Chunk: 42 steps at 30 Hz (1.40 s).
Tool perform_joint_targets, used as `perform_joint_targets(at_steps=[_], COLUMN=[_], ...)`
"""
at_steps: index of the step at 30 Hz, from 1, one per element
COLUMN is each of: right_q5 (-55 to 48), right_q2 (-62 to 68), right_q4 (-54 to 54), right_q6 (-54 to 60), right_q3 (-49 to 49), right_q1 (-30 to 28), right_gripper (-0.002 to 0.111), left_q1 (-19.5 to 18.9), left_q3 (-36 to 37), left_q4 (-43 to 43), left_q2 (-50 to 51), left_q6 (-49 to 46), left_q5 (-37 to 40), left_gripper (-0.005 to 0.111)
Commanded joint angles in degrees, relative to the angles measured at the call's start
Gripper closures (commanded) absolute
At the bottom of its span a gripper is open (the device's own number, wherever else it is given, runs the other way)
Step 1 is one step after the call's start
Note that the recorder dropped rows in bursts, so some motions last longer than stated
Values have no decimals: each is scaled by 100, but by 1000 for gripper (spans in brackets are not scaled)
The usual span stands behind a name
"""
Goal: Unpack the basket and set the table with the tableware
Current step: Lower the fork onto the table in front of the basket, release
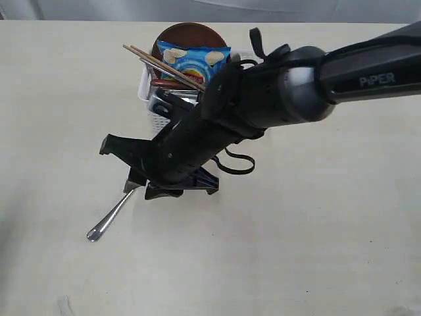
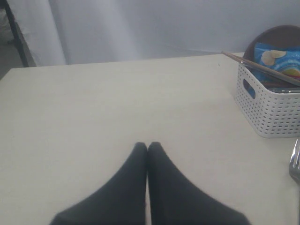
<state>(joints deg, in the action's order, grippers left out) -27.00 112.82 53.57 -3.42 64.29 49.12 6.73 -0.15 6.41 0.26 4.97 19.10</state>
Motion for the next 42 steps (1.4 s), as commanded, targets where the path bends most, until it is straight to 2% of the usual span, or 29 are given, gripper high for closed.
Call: perform_joint_targets(at_steps=[1, 5, 13, 23, 42], right_q5=[-41, -95, -549, -608, -524], right_q2=[266, 432, 623, 623, 1141], right_q4=[13, -237, -1825, -2654, -2673], right_q6=[-149, -493, -1999, -3157, -3334], right_q3=[451, 635, 1027, 1197, 1578], right_q1=[-4, -4, -4, 27, 179], right_gripper=[73, 73, 73, 73, 73], left_q1=[-21, -21, -21, -21, -21], left_q3=[15, 15, 15, 15, 15], left_q4=[-18, -18, -18, -18, -61], left_q2=[-26, -26, -26, -26, -26], left_q6=[-9, -9, -9, -9, -9], left_q5=[-41, -41, -41, -41, -41], left_gripper=[107, 107, 107, 107, 107])
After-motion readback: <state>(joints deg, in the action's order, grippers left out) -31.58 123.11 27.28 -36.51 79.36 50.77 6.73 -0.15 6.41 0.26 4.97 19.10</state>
